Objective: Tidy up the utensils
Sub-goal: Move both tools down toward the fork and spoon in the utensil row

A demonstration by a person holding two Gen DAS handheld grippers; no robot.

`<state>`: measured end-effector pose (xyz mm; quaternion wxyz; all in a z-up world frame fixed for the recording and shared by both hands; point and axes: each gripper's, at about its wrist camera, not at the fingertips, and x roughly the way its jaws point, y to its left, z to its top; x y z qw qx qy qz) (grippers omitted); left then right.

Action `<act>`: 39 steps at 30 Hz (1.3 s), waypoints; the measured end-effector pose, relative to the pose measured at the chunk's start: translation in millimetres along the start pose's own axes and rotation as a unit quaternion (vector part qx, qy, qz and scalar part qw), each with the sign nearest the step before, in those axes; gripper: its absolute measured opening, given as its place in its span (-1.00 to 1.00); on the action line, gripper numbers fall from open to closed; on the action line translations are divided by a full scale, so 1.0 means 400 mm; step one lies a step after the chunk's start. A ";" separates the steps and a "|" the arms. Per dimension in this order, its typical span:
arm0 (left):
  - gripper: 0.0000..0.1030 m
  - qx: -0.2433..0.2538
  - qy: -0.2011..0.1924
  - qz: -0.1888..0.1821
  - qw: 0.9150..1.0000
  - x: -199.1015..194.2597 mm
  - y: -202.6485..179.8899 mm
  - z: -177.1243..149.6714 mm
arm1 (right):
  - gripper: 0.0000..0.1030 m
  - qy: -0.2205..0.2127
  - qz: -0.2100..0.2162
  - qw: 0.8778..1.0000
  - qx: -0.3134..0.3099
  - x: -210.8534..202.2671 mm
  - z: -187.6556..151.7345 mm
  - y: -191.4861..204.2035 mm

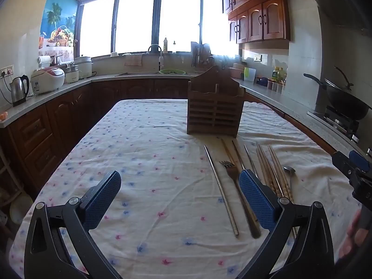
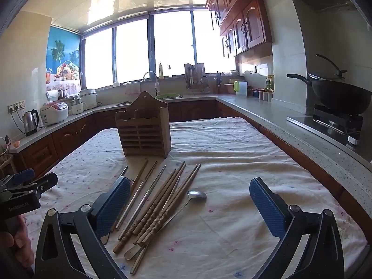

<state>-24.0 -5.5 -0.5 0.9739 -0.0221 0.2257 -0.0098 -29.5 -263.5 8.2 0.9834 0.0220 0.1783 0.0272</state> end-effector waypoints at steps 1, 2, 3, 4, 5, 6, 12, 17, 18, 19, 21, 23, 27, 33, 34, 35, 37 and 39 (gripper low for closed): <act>1.00 0.000 0.000 0.000 1.000 0.000 0.000 0.000 | 1.00 0.000 0.001 1.000 0.001 0.000 0.000 0.000; 1.00 0.001 -0.001 0.000 1.000 0.000 -0.001 0.000 | 1.00 0.000 0.002 1.000 0.001 -0.001 0.000 -0.001; 1.00 0.001 -0.001 0.000 1.000 -0.001 -0.001 0.000 | 1.00 -0.001 0.003 1.000 0.001 -0.001 0.000 -0.001; 1.00 0.001 -0.002 0.001 1.000 -0.001 -0.002 0.000 | 1.00 -0.001 0.004 1.000 0.001 -0.001 0.001 -0.001; 1.00 0.001 -0.003 0.001 1.000 -0.002 -0.001 0.002 | 1.00 -0.001 0.005 1.000 0.001 -0.002 0.001 -0.001; 1.00 0.001 -0.003 0.000 1.000 -0.002 -0.001 0.003 | 1.00 -0.001 0.006 1.000 0.001 -0.002 0.001 -0.002; 1.00 0.000 -0.004 0.001 1.000 -0.004 -0.002 0.003 | 1.00 -0.003 0.011 1.000 -0.001 -0.002 0.008 -0.004; 1.00 -0.001 -0.002 -0.001 1.000 -0.002 -0.005 0.007 | 1.00 -0.005 0.012 1.000 -0.003 -0.004 0.007 -0.002; 1.00 -0.001 -0.002 -0.001 1.000 -0.002 -0.005 0.007 | 1.00 -0.005 0.012 1.000 -0.003 -0.003 0.007 -0.003; 1.00 -0.001 -0.001 -0.001 1.000 -0.002 -0.005 0.007 | 1.00 -0.007 0.013 1.000 -0.002 -0.003 0.007 -0.003; 1.00 -0.001 -0.001 -0.001 1.000 0.000 -0.006 0.008 | 1.00 -0.014 0.014 1.000 0.001 -0.007 0.008 -0.001; 1.00 -0.001 0.000 -0.002 1.000 0.001 -0.006 0.007 | 1.00 -0.012 0.016 1.000 0.004 -0.008 0.008 -0.002; 1.00 -0.001 0.000 -0.002 1.000 0.002 -0.007 0.007 | 1.00 -0.004 0.015 1.000 0.004 -0.008 0.008 -0.004; 1.00 0.000 0.005 -0.005 1.000 0.008 -0.010 0.001 | 1.00 0.002 0.016 1.000 0.009 -0.006 0.007 -0.013; 1.00 0.000 0.006 -0.006 1.000 0.010 -0.010 0.001 | 1.00 0.004 0.015 1.000 0.011 -0.005 0.007 -0.014; 1.00 -0.001 0.007 -0.007 1.000 0.012 -0.010 0.001 | 1.00 0.005 0.014 1.000 0.011 -0.004 0.007 -0.015; 1.00 -0.004 0.014 -0.012 1.000 0.018 -0.010 0.002 | 1.00 0.011 0.012 1.000 0.011 -0.001 0.006 -0.018; 1.00 -0.009 0.025 -0.025 0.999 0.030 -0.010 0.006 | 1.00 0.017 0.014 1.000 0.016 0.003 0.006 -0.023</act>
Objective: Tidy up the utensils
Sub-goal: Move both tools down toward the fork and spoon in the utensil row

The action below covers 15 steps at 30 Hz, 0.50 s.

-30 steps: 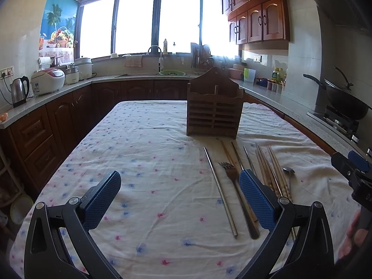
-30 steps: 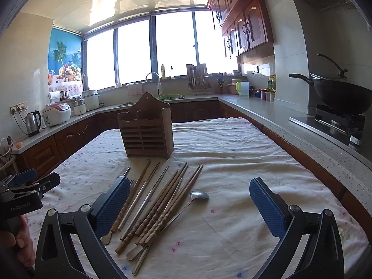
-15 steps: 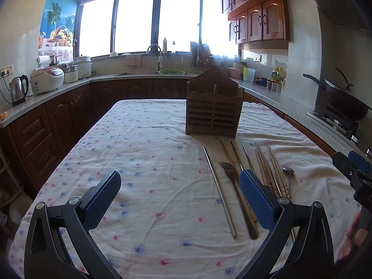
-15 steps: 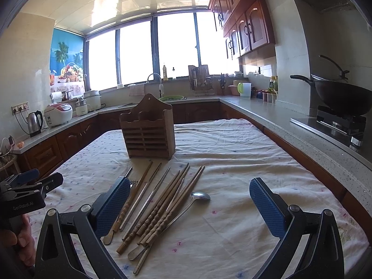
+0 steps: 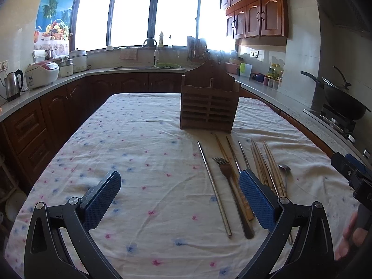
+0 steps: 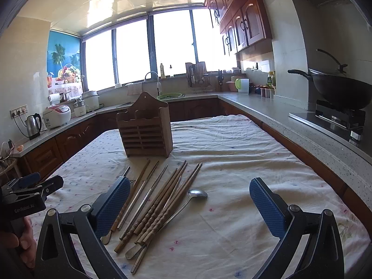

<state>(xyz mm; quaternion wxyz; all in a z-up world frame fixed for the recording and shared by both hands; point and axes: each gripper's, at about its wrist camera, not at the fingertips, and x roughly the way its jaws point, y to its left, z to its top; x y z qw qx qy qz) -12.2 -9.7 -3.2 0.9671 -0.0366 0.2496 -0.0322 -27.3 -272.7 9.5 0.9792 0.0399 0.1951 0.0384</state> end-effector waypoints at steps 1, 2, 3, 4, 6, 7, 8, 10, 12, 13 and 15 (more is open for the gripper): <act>1.00 -0.003 0.006 -0.008 1.000 0.006 0.000 0.003 | 1.00 0.003 0.003 1.000 0.004 0.003 0.000 -0.005; 1.00 -0.004 0.012 -0.016 1.000 0.014 0.000 0.006 | 1.00 0.007 0.006 1.000 0.009 0.007 0.000 -0.011; 1.00 -0.004 0.020 -0.023 1.000 0.023 -0.002 0.009 | 1.00 0.012 0.012 1.000 0.015 0.012 0.001 -0.017; 1.00 -0.005 0.028 -0.030 0.999 0.034 -0.004 0.013 | 1.00 0.018 0.018 0.999 0.023 0.018 0.001 -0.026; 1.00 -0.006 0.047 -0.046 0.998 0.058 -0.008 0.019 | 0.99 0.025 0.030 0.999 0.039 0.033 0.001 -0.044; 1.00 -0.007 0.056 -0.054 0.997 0.070 -0.012 0.022 | 0.97 0.035 0.036 0.998 0.049 0.040 0.000 -0.051; 0.96 -0.008 0.065 -0.061 0.996 0.083 -0.016 0.026 | 0.89 0.045 0.043 0.996 0.058 0.049 0.001 -0.059; 0.85 -0.012 0.086 -0.081 0.993 0.111 -0.025 0.032 | 0.72 0.069 0.056 0.993 0.080 0.066 0.001 -0.074; 0.70 -0.017 0.106 -0.102 0.989 0.136 -0.034 0.040 | 0.56 0.088 0.074 0.988 0.098 0.087 -0.001 -0.086; 0.66 -0.018 0.115 -0.111 0.987 0.148 -0.039 0.044 | 0.44 0.104 0.084 0.985 0.109 0.102 -0.003 -0.095; 0.52 -0.019 0.130 -0.128 0.983 0.172 -0.050 0.053 | 0.23 0.132 0.103 0.976 0.137 0.132 -0.013 -0.112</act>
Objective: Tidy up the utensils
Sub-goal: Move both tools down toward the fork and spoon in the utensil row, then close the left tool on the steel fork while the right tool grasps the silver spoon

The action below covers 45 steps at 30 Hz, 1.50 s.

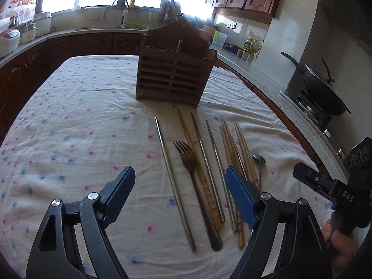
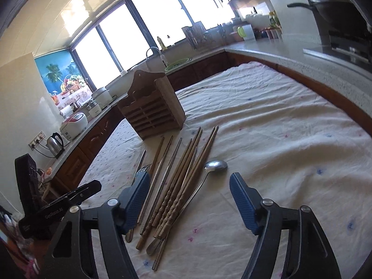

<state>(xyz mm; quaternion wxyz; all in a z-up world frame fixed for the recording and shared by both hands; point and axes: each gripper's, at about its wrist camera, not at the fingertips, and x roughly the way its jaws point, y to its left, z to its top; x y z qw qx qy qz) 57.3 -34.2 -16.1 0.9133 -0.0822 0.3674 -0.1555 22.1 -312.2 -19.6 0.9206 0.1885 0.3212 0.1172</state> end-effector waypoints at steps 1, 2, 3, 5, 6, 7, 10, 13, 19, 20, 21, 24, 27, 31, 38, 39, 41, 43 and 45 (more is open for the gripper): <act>0.50 0.001 0.008 -0.005 1.000 0.012 -0.003 0.007 | 0.07 0.012 0.013 1.000 0.017 0.014 0.001 -0.009; 0.46 0.003 0.017 -0.008 1.000 0.025 -0.007 0.013 | -0.05 0.020 0.024 0.999 0.033 0.027 0.001 -0.017; 0.40 0.005 0.026 -0.012 1.000 0.037 -0.009 0.019 | -0.08 0.027 0.036 0.998 0.046 0.037 0.001 -0.023; 0.30 0.005 0.045 -0.022 0.999 0.063 -0.012 0.025 | -0.16 0.045 0.050 0.996 0.065 0.060 -0.001 -0.033; 0.22 0.003 0.055 -0.028 0.998 0.075 -0.012 0.027 | -0.17 0.052 0.056 0.994 0.073 0.069 -0.001 -0.037; 0.18 -0.001 0.064 -0.034 0.997 0.087 -0.011 0.030 | -0.21 0.065 0.058 0.993 0.082 0.077 -0.001 -0.042; 0.01 -0.012 0.088 -0.044 0.995 0.122 -0.006 0.036 | -0.29 0.083 0.069 0.989 0.097 0.100 -0.002 -0.049; -0.06 -0.021 0.101 -0.051 0.993 0.151 0.000 0.047 | -0.30 0.100 0.071 0.986 0.110 0.123 0.004 -0.059; -0.19 -0.037 0.125 -0.059 0.990 0.205 0.019 0.067 | -0.31 0.128 0.083 0.976 0.158 0.168 0.008 -0.104; -0.25 -0.041 0.128 -0.062 0.989 0.214 0.026 0.070 | -0.33 0.129 0.086 0.973 0.168 0.172 0.008 -0.112; -0.35 -0.047 0.133 -0.066 0.988 0.222 0.033 0.071 | -0.36 0.128 0.092 0.971 0.179 0.177 0.009 -0.120; -0.54 -0.062 0.135 -0.076 0.986 0.233 0.049 0.076 | -0.47 0.124 0.099 0.967 0.199 0.183 0.016 -0.140; -0.72 -0.072 0.132 -0.088 0.985 0.232 0.060 0.078 | -0.78 0.124 0.107 0.963 0.214 0.196 0.018 -0.153; -0.85 -0.066 0.119 -0.101 0.986 0.206 0.055 0.083 | -0.95 0.117 0.110 0.965 0.209 0.193 0.016 -0.151; -0.93 -0.060 0.096 -0.116 0.987 0.139 0.043 0.082 | -0.95 0.083 0.096 0.982 0.141 0.126 0.046 -0.090; -0.93 -0.062 0.090 -0.119 0.987 0.125 0.044 0.084 | -0.95 0.076 0.092 0.984 0.130 0.113 0.052 -0.079; -0.93 -0.064 0.078 -0.124 0.987 0.097 0.045 0.092 | -0.95 0.061 0.084 0.989 0.108 0.086 0.064 -0.061; -0.95 -0.067 0.062 -0.130 0.987 0.063 0.047 0.102 | -0.95 0.047 0.076 0.992 0.093 0.061 0.074 -0.048; -0.96 -0.069 0.043 -0.134 0.988 0.029 0.051 0.117 | -0.95 0.036 0.074 0.993 0.085 0.039 0.084 -0.039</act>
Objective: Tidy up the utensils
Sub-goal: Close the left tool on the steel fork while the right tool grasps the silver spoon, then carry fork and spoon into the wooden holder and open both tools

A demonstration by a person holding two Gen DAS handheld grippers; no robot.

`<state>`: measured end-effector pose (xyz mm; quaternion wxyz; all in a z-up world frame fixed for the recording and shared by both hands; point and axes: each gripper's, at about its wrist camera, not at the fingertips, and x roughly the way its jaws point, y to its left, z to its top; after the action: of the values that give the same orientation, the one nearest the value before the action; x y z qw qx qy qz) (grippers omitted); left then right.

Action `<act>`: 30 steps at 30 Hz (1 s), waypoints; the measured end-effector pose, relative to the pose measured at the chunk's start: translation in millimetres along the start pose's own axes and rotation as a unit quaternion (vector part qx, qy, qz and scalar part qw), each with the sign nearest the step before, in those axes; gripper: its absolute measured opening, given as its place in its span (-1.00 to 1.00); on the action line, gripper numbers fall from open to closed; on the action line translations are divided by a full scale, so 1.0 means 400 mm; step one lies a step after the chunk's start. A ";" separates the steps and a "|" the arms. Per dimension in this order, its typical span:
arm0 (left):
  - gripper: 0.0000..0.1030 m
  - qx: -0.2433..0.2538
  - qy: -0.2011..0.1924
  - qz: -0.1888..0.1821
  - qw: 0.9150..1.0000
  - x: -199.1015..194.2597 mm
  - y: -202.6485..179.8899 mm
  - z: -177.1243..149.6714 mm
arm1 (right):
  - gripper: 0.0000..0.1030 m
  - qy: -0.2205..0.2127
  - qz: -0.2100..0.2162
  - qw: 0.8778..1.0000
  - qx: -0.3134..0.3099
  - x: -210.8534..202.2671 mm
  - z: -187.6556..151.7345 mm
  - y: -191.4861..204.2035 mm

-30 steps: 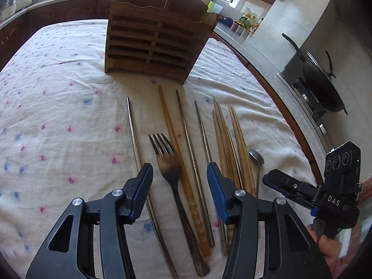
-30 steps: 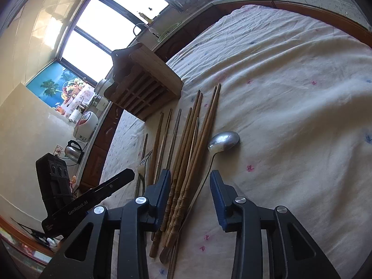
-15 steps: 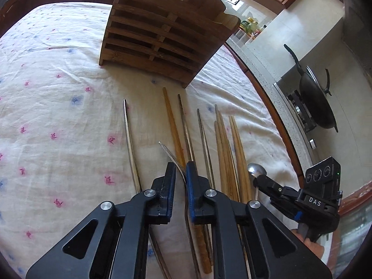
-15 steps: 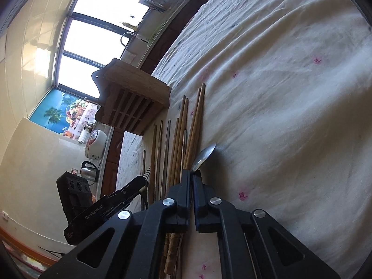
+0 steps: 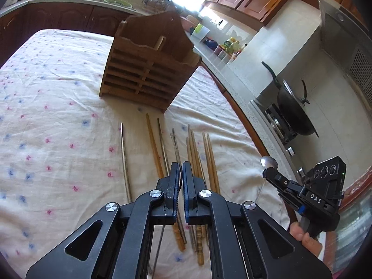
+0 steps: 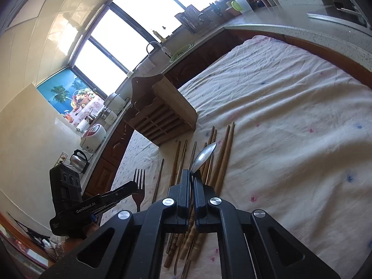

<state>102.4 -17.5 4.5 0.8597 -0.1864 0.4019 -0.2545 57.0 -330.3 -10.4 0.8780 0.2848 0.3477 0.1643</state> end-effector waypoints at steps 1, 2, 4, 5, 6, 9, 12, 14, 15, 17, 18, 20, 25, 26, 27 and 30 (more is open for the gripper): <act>-0.96 -0.001 -0.010 -0.002 1.000 -0.017 -0.004 0.007 | -0.95 -0.007 -0.002 1.000 -0.005 -0.011 0.003 0.008; -0.96 -0.001 -0.021 -0.004 1.000 -0.034 -0.005 0.014 | -0.95 -0.014 -0.003 1.000 -0.010 -0.021 0.008 0.016; -0.96 -0.001 -0.040 -0.006 0.999 -0.064 -0.006 0.029 | -0.95 -0.031 -0.007 0.999 -0.024 -0.041 0.018 0.035; -0.96 -0.001 -0.047 -0.008 0.999 -0.075 -0.005 0.035 | -0.95 -0.040 -0.009 0.999 -0.032 -0.049 0.023 0.046; -0.96 -0.002 -0.053 -0.010 0.999 -0.085 -0.004 0.041 | -0.95 -0.049 -0.012 0.998 -0.042 -0.057 0.027 0.057; -0.96 -0.005 -0.067 -0.010 0.998 -0.104 0.003 0.052 | -0.95 -0.070 -0.021 0.995 -0.065 -0.064 0.047 0.090; -0.96 -0.010 -0.075 -0.009 0.997 -0.111 0.015 0.062 | -0.95 -0.084 -0.025 0.993 -0.085 -0.060 0.060 0.117; -0.96 -0.016 -0.079 -0.011 0.997 -0.116 0.025 0.071 | -0.95 -0.090 -0.029 0.991 -0.099 -0.051 0.067 0.134; -0.96 -0.018 -0.080 -0.012 0.997 -0.117 0.029 0.074 | -0.95 -0.093 -0.029 0.990 -0.104 -0.046 0.071 0.144; -0.96 -0.020 -0.084 -0.012 0.996 -0.118 0.033 0.083 | -0.95 -0.101 -0.032 0.988 -0.116 -0.039 0.080 0.159; -0.96 -0.022 -0.086 -0.014 0.996 -0.118 0.037 0.089 | -0.95 -0.105 -0.034 0.986 -0.123 -0.034 0.085 0.169; -0.96 -0.025 -0.091 -0.021 0.995 -0.123 0.039 0.106 | -0.95 -0.114 -0.034 0.984 -0.133 -0.024 0.096 0.183; -0.96 -0.014 -0.115 -0.027 0.993 -0.140 0.030 0.176 | -0.95 -0.137 -0.034 0.977 -0.157 0.011 0.140 0.224; -0.96 -0.011 -0.124 -0.026 0.992 -0.145 0.028 0.195 | -0.95 -0.145 -0.034 0.976 -0.160 0.018 0.154 0.233; -0.96 -0.008 -0.133 -0.024 0.991 -0.150 0.027 0.217 | -0.95 -0.155 -0.035 0.974 -0.163 0.025 0.168 0.242; -0.96 -0.007 -0.163 -0.021 0.986 -0.164 0.029 0.289 | -0.95 -0.184 -0.032 0.969 -0.163 0.048 0.218 0.262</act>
<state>160.4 43.9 107.7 0.9067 -0.2400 0.2542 -0.2361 122.5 -272.4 96.2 0.9662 0.1522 0.1580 0.1356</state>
